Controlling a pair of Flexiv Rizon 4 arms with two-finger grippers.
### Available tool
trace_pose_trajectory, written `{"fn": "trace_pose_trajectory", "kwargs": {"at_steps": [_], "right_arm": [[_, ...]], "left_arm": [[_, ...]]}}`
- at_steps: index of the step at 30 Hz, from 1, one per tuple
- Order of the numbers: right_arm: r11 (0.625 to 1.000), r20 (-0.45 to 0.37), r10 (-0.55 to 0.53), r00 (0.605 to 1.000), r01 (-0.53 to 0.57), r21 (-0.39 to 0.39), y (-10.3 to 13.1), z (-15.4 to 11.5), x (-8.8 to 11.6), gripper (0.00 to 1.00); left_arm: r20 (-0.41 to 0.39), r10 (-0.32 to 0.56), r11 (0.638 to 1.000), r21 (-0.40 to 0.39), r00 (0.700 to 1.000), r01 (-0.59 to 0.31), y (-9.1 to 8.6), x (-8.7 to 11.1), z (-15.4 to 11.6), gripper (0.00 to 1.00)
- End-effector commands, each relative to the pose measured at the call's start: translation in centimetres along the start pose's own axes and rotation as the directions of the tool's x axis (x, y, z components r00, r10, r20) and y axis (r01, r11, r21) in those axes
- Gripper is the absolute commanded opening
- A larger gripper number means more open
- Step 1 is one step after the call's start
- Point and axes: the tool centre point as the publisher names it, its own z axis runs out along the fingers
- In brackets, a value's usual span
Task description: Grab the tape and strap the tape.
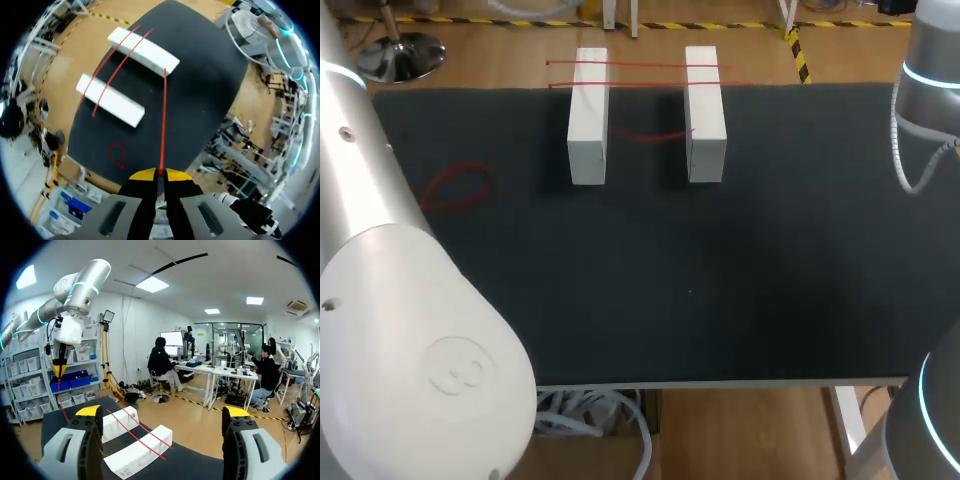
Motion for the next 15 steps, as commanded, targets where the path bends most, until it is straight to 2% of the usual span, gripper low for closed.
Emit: {"fn": "trace_pose_trajectory", "kwargs": {"at_steps": [1, 5, 8, 12, 15], "right_arm": [[1.000, -0.005, 0.000, 1.000, 0.000, 0.001, 0.0, -0.1, -0.1, 1.00], [1.000, -0.005, 0.000, 1.000, 0.000, 0.001, 0.0, -0.1, -0.1, 1.00], [1.000, -0.005, 0.000, 1.000, 0.000, 0.001, 0.0, -0.1, -0.1, 1.00], [1.000, -0.005, 0.000, 1.000, 0.000, 0.001, 0.0, -0.1, -0.1, 1.00], [1.000, -0.005, 0.000, 1.000, 0.000, 0.001, 0.0, -0.1, -0.1, 1.00]], "left_arm": [[0.068, -0.470, 0.867, -0.149, 0.880, 0.475, 6.7, 0.7, -0.5, 0.00], [0.119, -0.533, 0.799, -0.255, 0.838, 0.544, 9.1, -1.6, -1.5, 0.00], [0.157, -0.534, 0.784, -0.275, 0.831, 0.556, 10.1, -3.2, -2.5, 0.00], [0.155, -0.492, 0.803, -0.300, 0.857, 0.515, 9.8, -5.4, -2.6, 0.00], [0.123, -0.438, 0.838, -0.304, 0.891, 0.454, 9.2, -7.4, -1.7, 0.00]]}}
